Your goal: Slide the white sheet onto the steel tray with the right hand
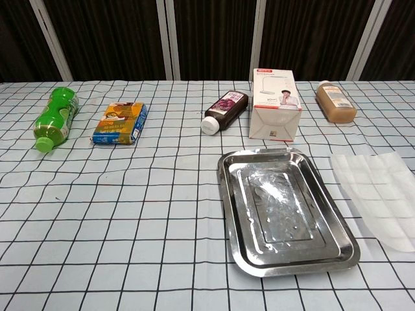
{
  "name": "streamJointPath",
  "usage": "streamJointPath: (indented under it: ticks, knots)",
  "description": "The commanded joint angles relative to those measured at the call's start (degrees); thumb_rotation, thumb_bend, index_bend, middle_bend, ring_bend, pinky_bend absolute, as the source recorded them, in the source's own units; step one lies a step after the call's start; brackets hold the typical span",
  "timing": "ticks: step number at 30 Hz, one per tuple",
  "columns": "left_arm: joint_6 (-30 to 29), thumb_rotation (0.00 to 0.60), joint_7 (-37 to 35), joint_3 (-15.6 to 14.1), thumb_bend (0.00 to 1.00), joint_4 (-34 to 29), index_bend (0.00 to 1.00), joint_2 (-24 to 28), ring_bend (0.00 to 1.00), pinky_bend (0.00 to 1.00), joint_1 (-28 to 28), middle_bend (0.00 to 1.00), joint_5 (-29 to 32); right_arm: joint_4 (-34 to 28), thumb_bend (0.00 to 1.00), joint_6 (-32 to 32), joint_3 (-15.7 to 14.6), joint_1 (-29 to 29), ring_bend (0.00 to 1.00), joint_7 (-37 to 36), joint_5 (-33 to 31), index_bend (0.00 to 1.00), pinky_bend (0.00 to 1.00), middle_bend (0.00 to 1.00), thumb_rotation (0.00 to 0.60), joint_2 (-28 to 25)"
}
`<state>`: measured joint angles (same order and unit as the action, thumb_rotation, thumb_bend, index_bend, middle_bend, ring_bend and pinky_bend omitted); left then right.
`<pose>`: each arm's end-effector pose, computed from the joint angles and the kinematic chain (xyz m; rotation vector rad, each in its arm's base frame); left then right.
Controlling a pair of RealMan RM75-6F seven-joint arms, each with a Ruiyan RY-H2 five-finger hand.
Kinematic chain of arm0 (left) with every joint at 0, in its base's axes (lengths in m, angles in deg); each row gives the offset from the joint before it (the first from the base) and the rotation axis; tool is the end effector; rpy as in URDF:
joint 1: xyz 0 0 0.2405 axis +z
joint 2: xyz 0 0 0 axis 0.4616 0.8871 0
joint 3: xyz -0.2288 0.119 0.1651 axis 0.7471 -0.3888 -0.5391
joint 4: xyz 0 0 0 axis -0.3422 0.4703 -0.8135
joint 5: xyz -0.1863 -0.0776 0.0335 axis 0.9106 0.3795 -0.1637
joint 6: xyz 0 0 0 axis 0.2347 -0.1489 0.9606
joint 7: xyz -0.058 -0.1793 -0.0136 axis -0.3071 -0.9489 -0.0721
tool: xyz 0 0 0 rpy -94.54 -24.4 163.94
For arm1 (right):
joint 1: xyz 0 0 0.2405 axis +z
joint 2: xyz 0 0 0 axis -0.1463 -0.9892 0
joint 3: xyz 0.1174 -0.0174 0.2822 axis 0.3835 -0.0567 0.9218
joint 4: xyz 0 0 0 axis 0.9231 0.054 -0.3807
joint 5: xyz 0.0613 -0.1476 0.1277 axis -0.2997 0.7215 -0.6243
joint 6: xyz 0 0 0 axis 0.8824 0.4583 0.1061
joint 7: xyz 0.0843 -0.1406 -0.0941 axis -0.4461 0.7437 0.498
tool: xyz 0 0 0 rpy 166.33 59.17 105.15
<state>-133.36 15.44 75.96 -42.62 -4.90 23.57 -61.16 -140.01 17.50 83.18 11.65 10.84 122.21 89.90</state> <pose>-0.3700 0.2153 0.1847 -1.4088 -0.9117 -0.7275 -0.3389 -0.2223 0.1686 1.3558 -0.8696 0.8760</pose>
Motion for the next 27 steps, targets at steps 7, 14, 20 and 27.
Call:
streamJointPath:
  ticks: [7,14,20,27]
  knots:
    - [-0.04,0.6,-0.12,-0.03,0.0,-0.11,0.0,0.07,0.0,0.0,0.01,0.0,-0.12,0.05,0.3,0.04,-0.06,-0.01,0.0,-0.16,0.17,0.0,0.0,0.0,0.6,-0.04]
    - [-0.02,0.6,-0.19,-0.1,0.0,0.01,0.0,0.06,0.0,0.0,0.0,0.0,-0.27,-0.62,0.3,-0.02,-1.16,0.26,0.0,-0.9,2.87,0.0,0.0,0.0,0.6,0.07]
    - [0.24,0.6,-0.03,-0.11,0.0,-0.12,0.0,0.02,0.0,0.0,-0.13,0.0,-0.19,-2.21,0.3,-1.86,-2.97,1.55,0.0,2.32,6.76,0.13,0.0,0.0,0.6,1.16]
    - [0.12,0.6,-0.16,-0.15,0.0,-0.28,0.0,0.14,0.0,0.0,-0.04,0.0,-0.23,-1.52,0.3,-8.07,-4.93,3.84,0.0,12.52,7.7,0.17,0.0,0.0,0.6,5.86]
